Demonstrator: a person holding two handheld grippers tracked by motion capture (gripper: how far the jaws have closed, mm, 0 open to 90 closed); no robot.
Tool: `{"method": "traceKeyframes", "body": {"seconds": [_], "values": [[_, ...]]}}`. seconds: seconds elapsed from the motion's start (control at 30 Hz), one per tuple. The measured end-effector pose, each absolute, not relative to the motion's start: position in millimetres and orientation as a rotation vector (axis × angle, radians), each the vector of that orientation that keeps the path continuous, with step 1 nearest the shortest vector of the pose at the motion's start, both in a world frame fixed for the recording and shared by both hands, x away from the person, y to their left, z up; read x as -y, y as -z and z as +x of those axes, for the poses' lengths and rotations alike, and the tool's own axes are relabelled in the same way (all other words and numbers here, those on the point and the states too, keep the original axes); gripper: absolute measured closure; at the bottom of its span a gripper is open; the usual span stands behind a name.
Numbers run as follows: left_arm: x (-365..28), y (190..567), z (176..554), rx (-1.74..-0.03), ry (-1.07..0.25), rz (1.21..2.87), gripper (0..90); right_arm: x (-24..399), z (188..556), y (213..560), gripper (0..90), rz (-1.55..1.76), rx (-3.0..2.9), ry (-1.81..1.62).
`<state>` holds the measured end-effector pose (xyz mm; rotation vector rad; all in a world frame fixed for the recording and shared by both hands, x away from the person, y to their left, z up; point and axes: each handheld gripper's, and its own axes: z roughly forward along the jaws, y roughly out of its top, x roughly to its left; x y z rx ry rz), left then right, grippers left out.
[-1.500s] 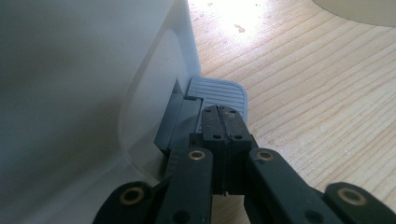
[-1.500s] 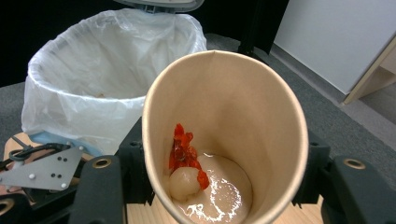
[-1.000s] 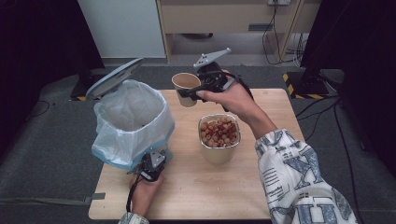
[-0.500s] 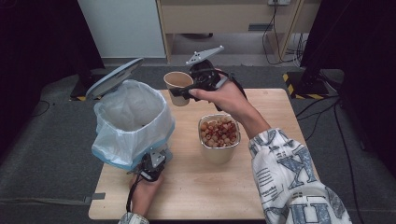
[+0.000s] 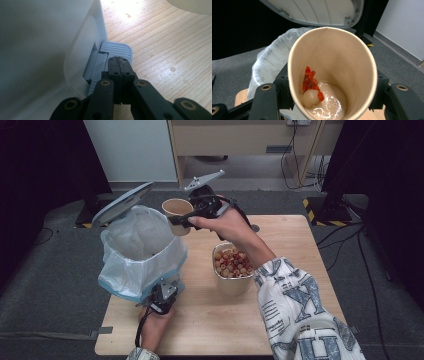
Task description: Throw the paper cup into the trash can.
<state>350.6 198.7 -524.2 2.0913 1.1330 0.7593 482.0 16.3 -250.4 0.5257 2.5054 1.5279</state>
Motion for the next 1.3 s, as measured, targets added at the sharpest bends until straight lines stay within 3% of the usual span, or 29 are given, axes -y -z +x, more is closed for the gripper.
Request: {"method": "traceKeyframes", "body": {"seconds": [0.63, 0.73, 0.83, 1.3], "values": [[-199.1, 524.2, 350.7, -1.133, -0.755, 2.088, 89.0, -66.7, 481.9, 266.9, 36.0, 0.512, -2.522, -1.518], [-199.1, 524.2, 350.7, -1.132, -0.757, 2.089, 89.0, -74.3, 480.9, 271.3, 31.9, 0.508, -2.511, -1.508], [-199.0, 524.3, 350.7, -1.132, -0.757, 2.088, 89.0, -78.1, 480.0, 275.4, 18.1, 0.507, -2.497, -1.512], [-199.1, 524.3, 350.8, -1.13, -0.757, 2.089, 89.0, -51.2, 481.8, 273.6, 13.2, 0.555, -2.469, -1.524]]}}
